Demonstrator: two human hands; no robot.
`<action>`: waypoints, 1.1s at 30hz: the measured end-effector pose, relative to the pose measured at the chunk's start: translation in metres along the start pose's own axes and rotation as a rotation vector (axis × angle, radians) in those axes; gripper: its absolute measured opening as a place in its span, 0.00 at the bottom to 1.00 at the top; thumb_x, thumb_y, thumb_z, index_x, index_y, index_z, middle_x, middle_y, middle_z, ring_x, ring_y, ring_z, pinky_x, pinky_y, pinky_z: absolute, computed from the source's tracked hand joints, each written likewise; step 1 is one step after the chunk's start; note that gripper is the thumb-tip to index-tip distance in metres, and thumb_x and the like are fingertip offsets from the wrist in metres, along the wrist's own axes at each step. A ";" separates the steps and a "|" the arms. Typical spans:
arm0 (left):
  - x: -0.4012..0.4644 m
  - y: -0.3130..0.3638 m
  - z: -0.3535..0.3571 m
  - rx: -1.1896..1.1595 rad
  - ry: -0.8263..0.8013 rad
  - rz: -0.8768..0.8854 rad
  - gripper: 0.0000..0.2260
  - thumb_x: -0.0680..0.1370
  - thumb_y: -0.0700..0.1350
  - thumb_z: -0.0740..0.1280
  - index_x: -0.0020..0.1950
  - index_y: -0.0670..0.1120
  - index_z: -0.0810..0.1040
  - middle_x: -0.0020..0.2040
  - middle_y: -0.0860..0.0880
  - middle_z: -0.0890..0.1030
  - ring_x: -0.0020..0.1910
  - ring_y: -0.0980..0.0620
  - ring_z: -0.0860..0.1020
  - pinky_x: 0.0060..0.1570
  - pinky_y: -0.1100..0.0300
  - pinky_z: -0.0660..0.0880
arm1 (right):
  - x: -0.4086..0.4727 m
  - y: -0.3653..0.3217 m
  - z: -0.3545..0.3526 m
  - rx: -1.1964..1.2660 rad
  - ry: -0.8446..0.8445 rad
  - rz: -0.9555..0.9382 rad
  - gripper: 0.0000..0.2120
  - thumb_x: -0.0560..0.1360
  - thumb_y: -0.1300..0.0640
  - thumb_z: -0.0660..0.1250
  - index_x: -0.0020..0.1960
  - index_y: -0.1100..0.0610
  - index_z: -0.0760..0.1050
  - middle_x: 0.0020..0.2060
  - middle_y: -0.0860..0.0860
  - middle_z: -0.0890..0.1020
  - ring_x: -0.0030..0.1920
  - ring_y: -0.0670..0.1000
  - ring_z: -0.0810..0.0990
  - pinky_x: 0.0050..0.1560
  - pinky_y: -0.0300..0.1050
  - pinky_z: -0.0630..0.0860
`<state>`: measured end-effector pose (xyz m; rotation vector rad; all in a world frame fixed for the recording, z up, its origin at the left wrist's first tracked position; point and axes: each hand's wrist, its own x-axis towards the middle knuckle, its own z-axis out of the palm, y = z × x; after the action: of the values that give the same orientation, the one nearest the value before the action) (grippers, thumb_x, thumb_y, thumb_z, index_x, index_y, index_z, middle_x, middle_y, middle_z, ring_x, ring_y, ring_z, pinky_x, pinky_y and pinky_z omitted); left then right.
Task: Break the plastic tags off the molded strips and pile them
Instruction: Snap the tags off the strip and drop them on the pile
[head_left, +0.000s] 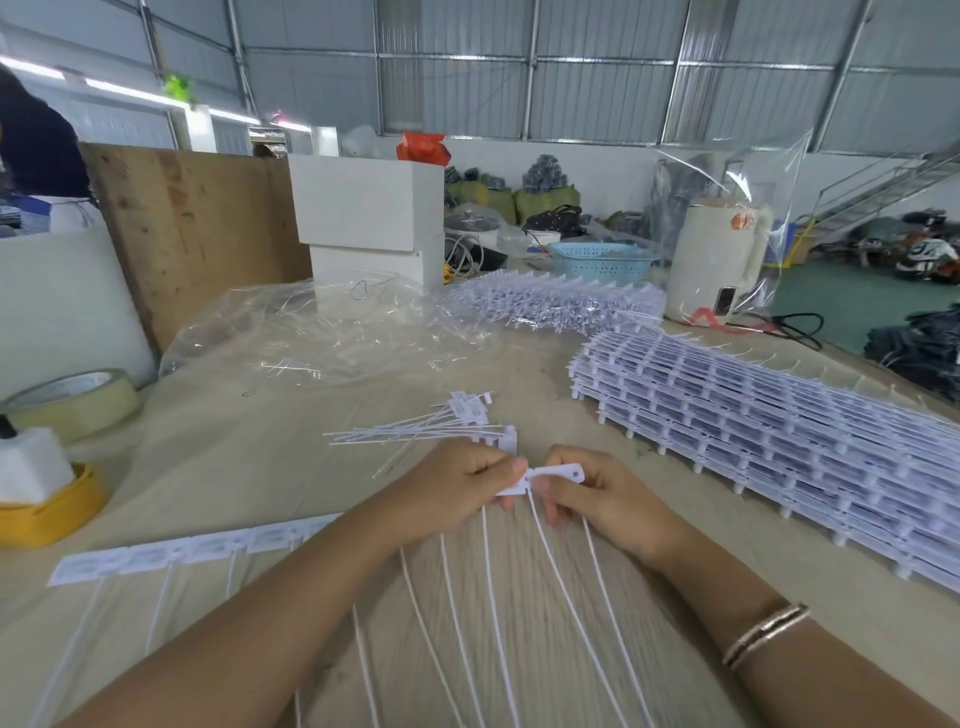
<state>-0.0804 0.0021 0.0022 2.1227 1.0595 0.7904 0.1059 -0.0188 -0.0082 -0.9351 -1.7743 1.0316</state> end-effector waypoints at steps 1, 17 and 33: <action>0.000 0.000 -0.001 -0.010 -0.014 -0.003 0.19 0.81 0.48 0.59 0.30 0.54 0.76 0.30 0.46 0.76 0.31 0.53 0.69 0.33 0.63 0.63 | 0.000 -0.001 -0.001 -0.011 -0.025 0.011 0.11 0.77 0.66 0.63 0.36 0.58 0.73 0.28 0.53 0.76 0.29 0.48 0.73 0.34 0.38 0.70; -0.002 0.008 -0.003 -0.135 0.012 0.001 0.16 0.76 0.48 0.58 0.37 0.38 0.75 0.29 0.57 0.77 0.30 0.58 0.72 0.33 0.63 0.69 | 0.008 0.016 -0.010 -0.389 0.290 0.032 0.12 0.75 0.56 0.68 0.36 0.57 0.70 0.28 0.45 0.68 0.29 0.42 0.65 0.31 0.34 0.62; -0.009 0.016 -0.002 0.305 -0.028 0.072 0.13 0.75 0.42 0.63 0.58 0.52 0.66 0.38 0.58 0.70 0.34 0.64 0.71 0.32 0.67 0.62 | 0.003 -0.003 0.003 -0.177 0.217 0.025 0.07 0.75 0.62 0.67 0.38 0.57 0.77 0.38 0.53 0.76 0.42 0.47 0.74 0.48 0.41 0.67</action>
<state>-0.0795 -0.0126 0.0129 2.4308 1.1549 0.6639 0.1019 -0.0175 -0.0054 -1.1357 -1.6937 0.7652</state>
